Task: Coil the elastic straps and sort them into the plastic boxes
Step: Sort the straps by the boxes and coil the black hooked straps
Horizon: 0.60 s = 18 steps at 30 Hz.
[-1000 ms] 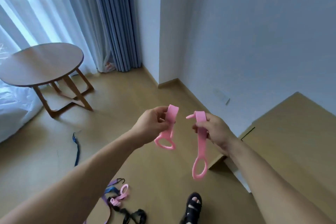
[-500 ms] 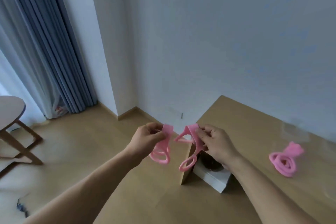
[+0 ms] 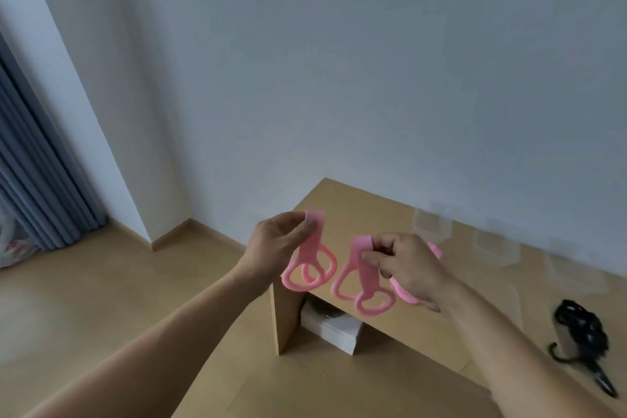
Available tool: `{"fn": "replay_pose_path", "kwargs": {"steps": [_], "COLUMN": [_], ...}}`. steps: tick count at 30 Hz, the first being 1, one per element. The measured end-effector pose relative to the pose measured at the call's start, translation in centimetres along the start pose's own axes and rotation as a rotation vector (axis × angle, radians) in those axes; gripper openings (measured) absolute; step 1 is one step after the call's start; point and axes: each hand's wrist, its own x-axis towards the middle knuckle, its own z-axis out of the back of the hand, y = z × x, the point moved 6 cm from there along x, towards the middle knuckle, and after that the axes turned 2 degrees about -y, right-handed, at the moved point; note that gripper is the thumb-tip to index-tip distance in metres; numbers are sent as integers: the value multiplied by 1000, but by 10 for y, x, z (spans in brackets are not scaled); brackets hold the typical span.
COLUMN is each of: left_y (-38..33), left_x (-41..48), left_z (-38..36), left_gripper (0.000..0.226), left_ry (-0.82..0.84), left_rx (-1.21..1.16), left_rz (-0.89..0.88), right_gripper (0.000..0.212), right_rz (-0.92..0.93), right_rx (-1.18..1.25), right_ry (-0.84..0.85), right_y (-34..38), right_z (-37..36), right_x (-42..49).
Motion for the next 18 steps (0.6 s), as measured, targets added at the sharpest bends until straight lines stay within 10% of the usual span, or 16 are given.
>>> {"fn": "replay_pose_path", "kwargs": {"steps": [10,18], "left_y": [-23,-25], "left_x": [15,35], "left_z": [-117,-168], "left_gripper": [14,24], "left_ry": [86,97], "left_rx": [60,16], "left_rz": [-80,-91], "right_gripper": [21,20], "right_rz": [109,163], "right_rx": [-172,196], "right_ry": [-307,-524], "right_y": [-29,-39], "right_z": [98,141], "right_x": [-34,-50]}}
